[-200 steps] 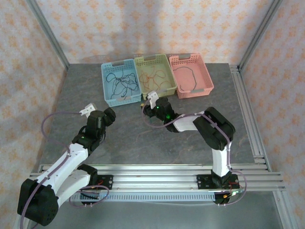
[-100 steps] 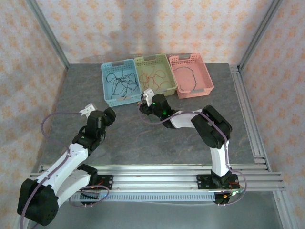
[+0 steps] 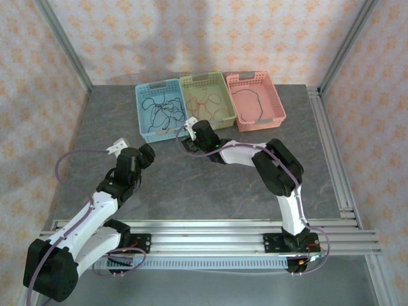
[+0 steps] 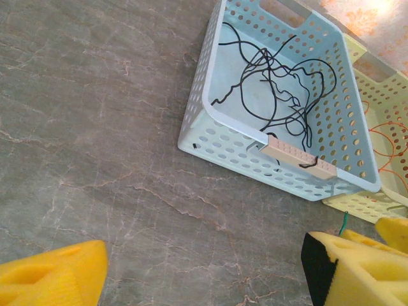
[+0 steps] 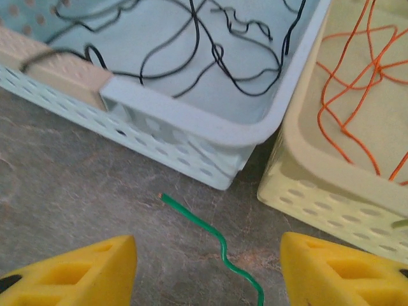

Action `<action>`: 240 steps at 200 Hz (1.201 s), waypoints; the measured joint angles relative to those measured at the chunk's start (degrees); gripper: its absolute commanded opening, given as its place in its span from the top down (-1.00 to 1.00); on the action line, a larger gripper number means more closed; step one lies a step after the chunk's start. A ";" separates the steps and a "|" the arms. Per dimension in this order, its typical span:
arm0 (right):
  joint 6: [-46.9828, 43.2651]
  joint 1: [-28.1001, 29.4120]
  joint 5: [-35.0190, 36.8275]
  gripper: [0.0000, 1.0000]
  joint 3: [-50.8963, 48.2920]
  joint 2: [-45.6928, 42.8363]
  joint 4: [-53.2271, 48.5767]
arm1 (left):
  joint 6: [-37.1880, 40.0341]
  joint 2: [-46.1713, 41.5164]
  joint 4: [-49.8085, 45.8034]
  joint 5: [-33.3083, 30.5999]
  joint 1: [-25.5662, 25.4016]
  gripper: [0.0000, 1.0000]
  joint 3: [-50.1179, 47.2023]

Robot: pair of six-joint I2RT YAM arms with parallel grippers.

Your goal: Untangle the cables

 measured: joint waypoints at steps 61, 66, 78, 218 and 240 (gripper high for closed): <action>-2.64 0.17 5.20 0.00 7.80 5.77 -7.28 | 0.02 0.02 0.02 0.00 0.00 -0.62 0.00; -2.91 0.17 5.49 0.10 8.57 6.36 -7.78 | 0.02 0.11 0.04 0.00 0.00 -0.62 0.00; -3.34 0.17 5.92 0.28 10.03 7.54 -8.57 | 0.02 0.24 0.07 0.00 0.00 -0.62 0.00; -3.98 0.11 6.25 1.00 -7.39 -11.65 -0.50 | 0.00 0.50 0.17 0.00 0.00 -0.62 0.00; -3.93 -0.81 6.27 1.00 -8.00 -16.41 0.81 | 0.02 0.50 0.17 -0.02 0.00 -0.62 0.00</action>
